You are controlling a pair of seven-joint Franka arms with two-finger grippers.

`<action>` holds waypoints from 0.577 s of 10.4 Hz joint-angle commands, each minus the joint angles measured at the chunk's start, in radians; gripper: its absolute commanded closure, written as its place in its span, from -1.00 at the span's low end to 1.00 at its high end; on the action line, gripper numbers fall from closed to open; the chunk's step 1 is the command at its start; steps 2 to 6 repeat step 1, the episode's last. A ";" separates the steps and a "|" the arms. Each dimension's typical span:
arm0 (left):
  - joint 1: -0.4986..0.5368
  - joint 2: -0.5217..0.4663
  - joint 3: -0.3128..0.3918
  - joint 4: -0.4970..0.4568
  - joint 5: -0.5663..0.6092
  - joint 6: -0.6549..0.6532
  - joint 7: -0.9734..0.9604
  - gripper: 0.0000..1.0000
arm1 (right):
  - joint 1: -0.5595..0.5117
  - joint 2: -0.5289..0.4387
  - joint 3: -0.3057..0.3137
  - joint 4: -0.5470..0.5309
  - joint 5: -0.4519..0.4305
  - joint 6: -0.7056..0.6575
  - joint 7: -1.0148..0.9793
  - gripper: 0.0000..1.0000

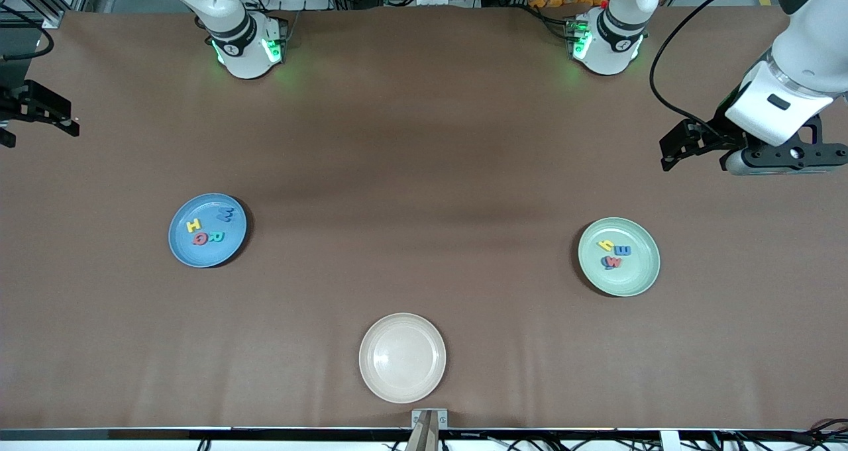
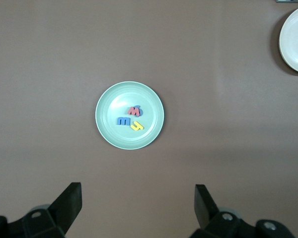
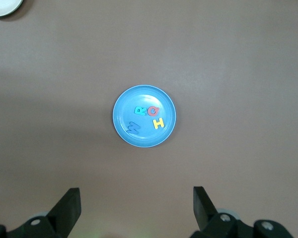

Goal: Sort uppercase to blue plate, lowercase to green plate

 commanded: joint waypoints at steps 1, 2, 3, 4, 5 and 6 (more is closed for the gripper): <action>0.006 -0.006 0.001 0.001 -0.015 0.004 0.029 -1.00 | -0.016 -0.029 0.011 -0.030 0.012 0.012 -0.001 -1.00; 0.006 -0.006 0.001 0.001 -0.015 0.004 0.029 -1.00 | -0.016 -0.029 0.011 -0.030 0.012 0.012 -0.001 -1.00; 0.006 -0.006 0.001 0.001 -0.015 0.004 0.029 -1.00 | -0.016 -0.029 0.011 -0.030 0.012 0.012 -0.001 -1.00; 0.006 -0.006 0.001 0.001 -0.015 0.004 0.029 -1.00 | -0.016 -0.029 0.011 -0.030 0.012 0.012 -0.001 -1.00; 0.006 -0.006 0.001 0.001 -0.015 0.004 0.029 -1.00 | -0.016 -0.029 0.011 -0.030 0.012 0.012 -0.001 -1.00; 0.006 -0.006 0.001 0.001 -0.015 0.004 0.029 -1.00 | -0.016 -0.029 0.011 -0.030 0.012 0.012 -0.001 -1.00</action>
